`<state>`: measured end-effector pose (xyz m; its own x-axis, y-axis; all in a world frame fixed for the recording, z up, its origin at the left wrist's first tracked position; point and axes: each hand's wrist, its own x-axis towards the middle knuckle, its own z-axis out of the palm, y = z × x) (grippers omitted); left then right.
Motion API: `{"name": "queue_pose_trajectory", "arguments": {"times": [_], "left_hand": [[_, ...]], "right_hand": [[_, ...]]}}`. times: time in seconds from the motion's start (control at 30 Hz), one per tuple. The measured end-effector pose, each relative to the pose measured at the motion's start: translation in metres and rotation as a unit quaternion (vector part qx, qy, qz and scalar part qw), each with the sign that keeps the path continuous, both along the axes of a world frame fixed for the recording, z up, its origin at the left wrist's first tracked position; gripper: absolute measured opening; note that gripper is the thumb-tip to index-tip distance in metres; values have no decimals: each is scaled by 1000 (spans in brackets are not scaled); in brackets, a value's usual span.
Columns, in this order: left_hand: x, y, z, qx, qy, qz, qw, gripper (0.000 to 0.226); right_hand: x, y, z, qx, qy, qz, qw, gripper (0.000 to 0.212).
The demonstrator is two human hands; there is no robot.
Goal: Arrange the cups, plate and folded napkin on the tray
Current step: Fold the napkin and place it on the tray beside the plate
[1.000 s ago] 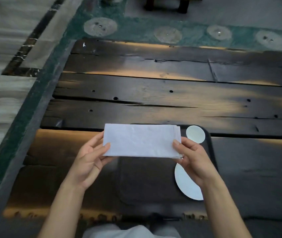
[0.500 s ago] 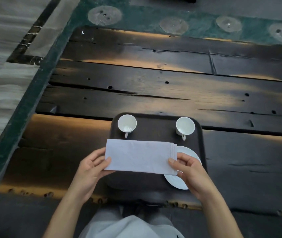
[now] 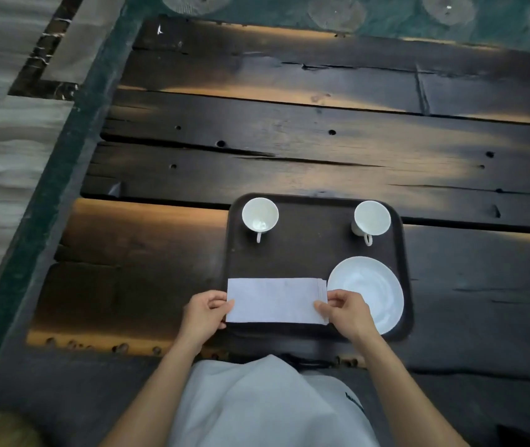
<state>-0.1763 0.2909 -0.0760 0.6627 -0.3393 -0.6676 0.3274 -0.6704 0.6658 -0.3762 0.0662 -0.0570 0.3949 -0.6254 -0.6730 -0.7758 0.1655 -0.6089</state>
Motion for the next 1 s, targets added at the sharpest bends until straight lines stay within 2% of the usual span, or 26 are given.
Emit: {"name": "queue_pose_trajectory", "arguments": {"times": [0.1, 0.23, 0.4, 0.57, 1.0], "left_hand": [[4, -7, -10, 43, -38, -41, 998, 6], [10, -17, -16, 77, -81, -63, 992, 4], [15, -31, -16, 97, -108, -73, 987, 12], [16, -39, -16, 121, -127, -76, 982, 10], [8, -46, -17, 145, -154, -71, 975, 9]], "right_hand": [[9, 1, -10, -72, 52, 45, 995, 9], [19, 5, -16, -125, 89, 71, 986, 22], [27, 2, -21, -137, 107, 59, 983, 14], [34, -1, -22, -141, 119, 71, 980, 10], [38, -6, -27, -187, 154, 131, 961, 15]]}}
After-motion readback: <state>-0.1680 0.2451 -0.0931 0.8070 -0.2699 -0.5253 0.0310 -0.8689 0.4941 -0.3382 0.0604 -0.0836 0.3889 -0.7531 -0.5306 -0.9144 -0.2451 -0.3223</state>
